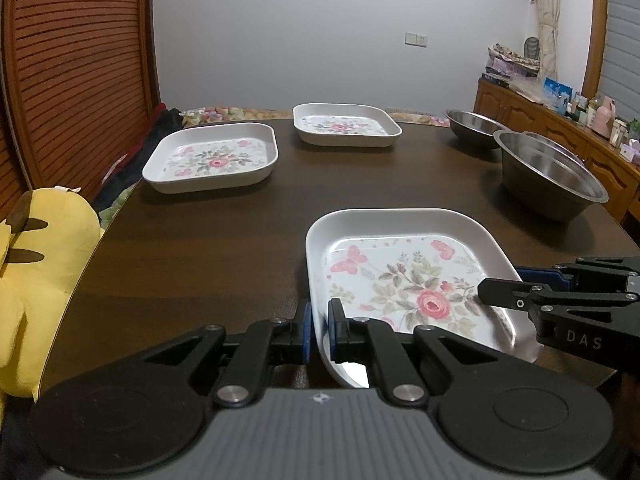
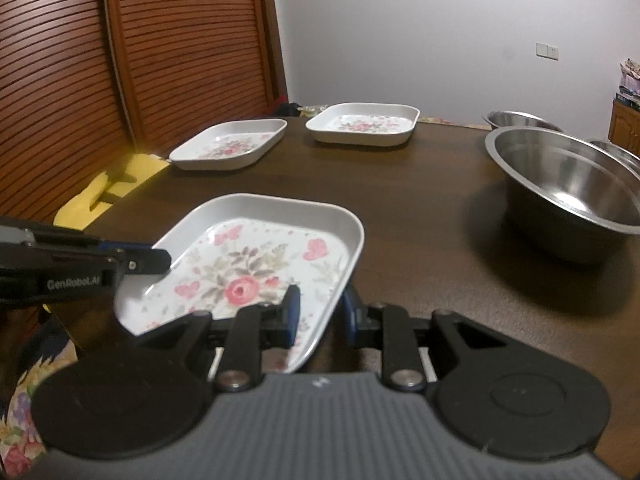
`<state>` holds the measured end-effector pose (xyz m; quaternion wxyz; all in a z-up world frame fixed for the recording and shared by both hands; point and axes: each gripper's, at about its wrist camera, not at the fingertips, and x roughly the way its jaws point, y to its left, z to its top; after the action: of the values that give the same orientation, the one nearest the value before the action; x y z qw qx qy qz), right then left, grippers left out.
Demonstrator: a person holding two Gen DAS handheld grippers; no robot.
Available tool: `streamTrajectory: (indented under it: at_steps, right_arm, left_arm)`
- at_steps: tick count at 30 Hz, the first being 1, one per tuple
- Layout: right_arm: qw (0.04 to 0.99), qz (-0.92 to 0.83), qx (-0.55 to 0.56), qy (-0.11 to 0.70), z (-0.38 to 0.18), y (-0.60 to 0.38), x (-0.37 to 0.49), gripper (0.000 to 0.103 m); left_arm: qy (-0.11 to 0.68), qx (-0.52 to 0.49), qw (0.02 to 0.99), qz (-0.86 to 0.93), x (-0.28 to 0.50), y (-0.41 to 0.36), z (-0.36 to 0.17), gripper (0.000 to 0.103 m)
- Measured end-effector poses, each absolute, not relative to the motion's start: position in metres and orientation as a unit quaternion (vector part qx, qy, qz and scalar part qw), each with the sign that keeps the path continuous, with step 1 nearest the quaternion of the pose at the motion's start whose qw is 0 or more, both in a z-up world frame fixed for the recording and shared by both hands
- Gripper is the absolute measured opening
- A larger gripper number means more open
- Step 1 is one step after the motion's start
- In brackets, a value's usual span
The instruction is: Organize plates and bowls
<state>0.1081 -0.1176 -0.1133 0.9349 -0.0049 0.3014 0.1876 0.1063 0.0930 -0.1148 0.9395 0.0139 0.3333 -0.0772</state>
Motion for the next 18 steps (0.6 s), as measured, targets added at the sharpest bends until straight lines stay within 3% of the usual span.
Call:
streamTrajectory:
  at_steps: [8, 12, 15, 18]
  right_arm:
    - [0.936, 0.188, -0.006, 0.299, -0.114, -0.118, 0.108, 0.025]
    - [0.940, 0.186, -0.005, 0.287, -0.110, -0.121, 0.106, 0.028]
    - [0.945, 0.180, -0.008, 0.272, -0.102, -0.124, 0.106, 0.037]
    - [0.948, 0.182, -0.007, 0.259, -0.091, -0.129, 0.107, 0.038]
  left_arm:
    - [0.334, 0.007, 0.939, -0.076, 0.107, 0.094, -0.116, 0.010]
    - [0.333, 0.000, 0.940, -0.068, 0.107, 0.099, -0.116, 0.028]
    - [0.327, -0.009, 0.943, -0.064, 0.108, 0.104, -0.111, 0.035]
    - [0.315, -0.016, 0.947, -0.062, 0.109, 0.111, -0.101, 0.041]
